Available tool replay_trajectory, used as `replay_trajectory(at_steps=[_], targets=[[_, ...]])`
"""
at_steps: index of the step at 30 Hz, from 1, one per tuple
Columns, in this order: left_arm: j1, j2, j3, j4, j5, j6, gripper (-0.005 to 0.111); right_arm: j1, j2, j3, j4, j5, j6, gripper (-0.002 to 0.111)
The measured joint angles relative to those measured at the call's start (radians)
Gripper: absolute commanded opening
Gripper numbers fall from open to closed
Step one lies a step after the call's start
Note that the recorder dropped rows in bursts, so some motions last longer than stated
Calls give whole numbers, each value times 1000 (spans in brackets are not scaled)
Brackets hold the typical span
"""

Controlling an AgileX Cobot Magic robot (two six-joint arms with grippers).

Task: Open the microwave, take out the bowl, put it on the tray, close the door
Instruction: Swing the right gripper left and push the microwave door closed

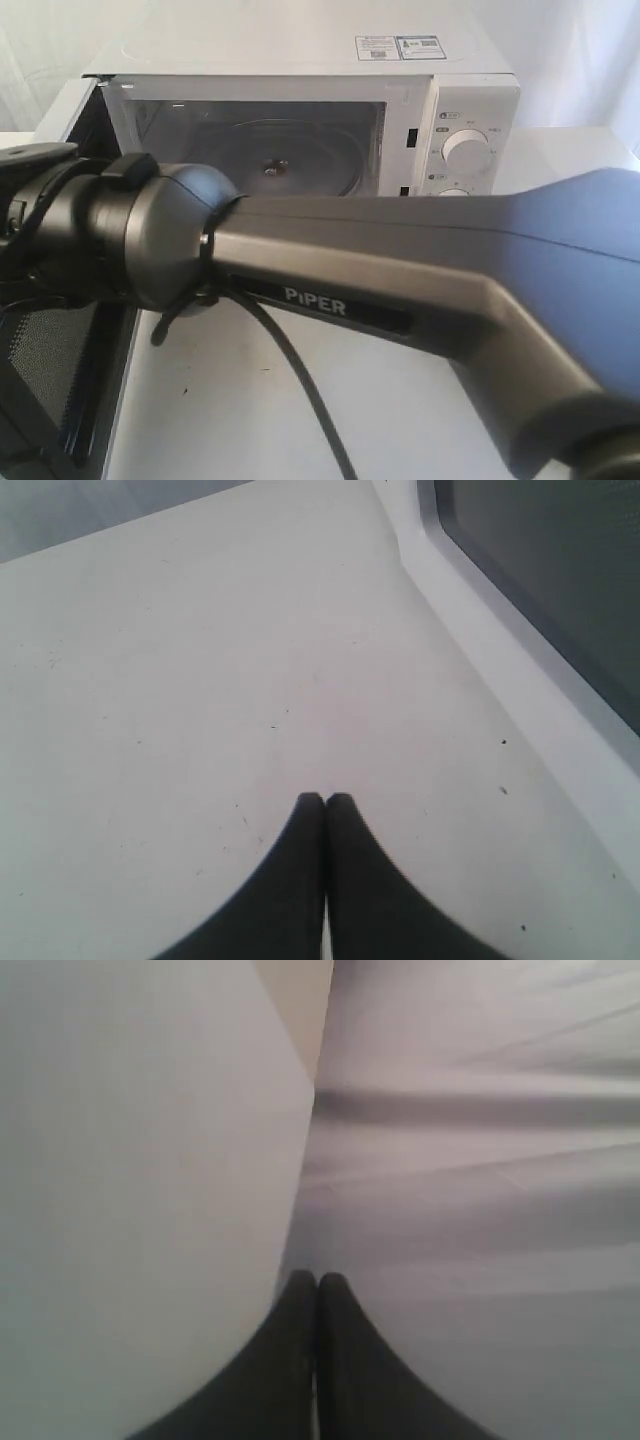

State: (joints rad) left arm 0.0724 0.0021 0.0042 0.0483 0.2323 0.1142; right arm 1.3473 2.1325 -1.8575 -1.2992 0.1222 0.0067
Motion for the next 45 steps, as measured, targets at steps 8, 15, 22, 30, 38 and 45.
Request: replay_trajectory(at_steps=[8, 15, 22, 30, 38, 45], targets=[[0, 0, 0, 0, 0, 0, 0, -1, 6, -5, -342, 520, -141, 0], [0, 0, 0, 0, 0, 0, 0, -86, 6, -6, -431, 889, -124, 0], [0, 0, 0, 0, 0, 0, 0, -154, 6, -6, -354, 999, 29, 0], [0, 0, 0, 0, 0, 0, 0, -238, 6, -6, -296, 1012, 118, 0], [0, 0, 0, 0, 0, 0, 0, -311, 4, -7, -260, 1009, 148, 0], [0, 0, 0, 0, -1, 0, 0, -339, -4, -9, -224, 1004, 168, 0]])
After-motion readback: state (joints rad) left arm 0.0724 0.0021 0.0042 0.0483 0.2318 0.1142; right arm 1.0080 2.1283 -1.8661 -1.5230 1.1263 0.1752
